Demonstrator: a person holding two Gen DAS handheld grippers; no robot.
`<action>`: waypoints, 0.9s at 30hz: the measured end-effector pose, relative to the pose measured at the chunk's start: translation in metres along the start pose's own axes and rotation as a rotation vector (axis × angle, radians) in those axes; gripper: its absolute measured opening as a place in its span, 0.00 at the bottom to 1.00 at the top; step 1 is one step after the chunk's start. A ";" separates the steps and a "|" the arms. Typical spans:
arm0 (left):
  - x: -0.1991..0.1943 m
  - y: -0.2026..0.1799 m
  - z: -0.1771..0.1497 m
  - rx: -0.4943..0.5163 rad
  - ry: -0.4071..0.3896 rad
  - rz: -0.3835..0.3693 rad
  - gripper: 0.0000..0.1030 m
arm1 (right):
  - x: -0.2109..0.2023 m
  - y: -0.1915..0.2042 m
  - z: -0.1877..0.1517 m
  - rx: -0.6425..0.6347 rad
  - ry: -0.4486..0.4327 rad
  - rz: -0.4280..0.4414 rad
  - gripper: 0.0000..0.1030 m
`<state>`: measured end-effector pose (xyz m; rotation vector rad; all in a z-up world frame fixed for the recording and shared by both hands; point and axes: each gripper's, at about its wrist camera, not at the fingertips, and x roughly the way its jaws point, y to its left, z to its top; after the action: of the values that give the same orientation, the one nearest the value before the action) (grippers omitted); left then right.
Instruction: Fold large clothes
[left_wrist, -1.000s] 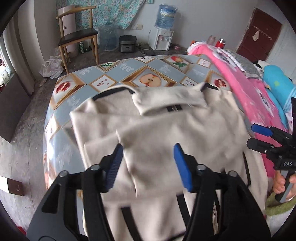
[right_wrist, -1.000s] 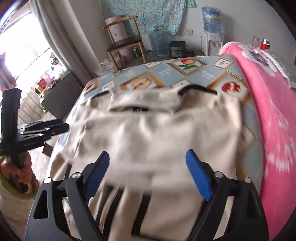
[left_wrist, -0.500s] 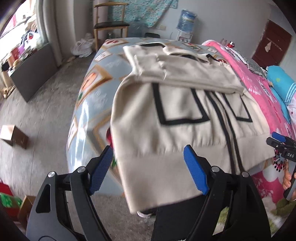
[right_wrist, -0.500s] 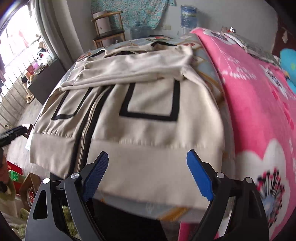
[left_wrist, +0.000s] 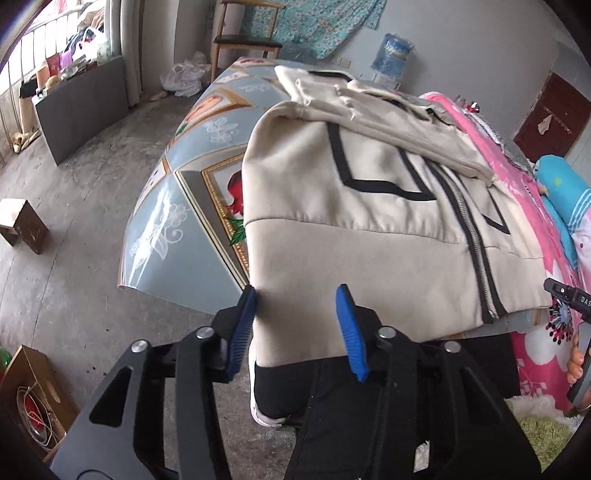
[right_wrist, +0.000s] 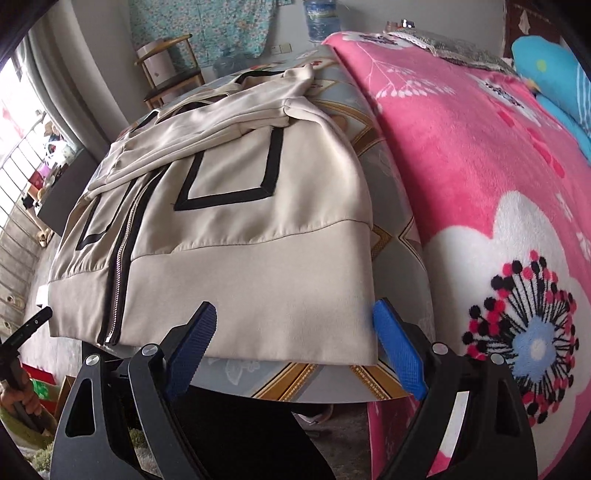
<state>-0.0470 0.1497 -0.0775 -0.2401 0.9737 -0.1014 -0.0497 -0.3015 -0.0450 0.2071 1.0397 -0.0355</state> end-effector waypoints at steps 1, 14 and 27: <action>0.002 0.001 0.002 -0.010 0.005 -0.003 0.38 | 0.002 -0.001 0.001 0.004 0.000 -0.001 0.82; 0.015 0.019 0.009 -0.133 0.094 -0.181 0.38 | 0.006 -0.026 0.021 0.092 0.002 0.075 0.82; 0.025 0.021 0.012 -0.117 0.155 -0.201 0.30 | 0.005 -0.035 -0.006 0.154 0.037 0.145 0.71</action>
<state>-0.0233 0.1673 -0.0959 -0.4426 1.1096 -0.2507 -0.0570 -0.3347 -0.0576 0.4243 1.0566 0.0196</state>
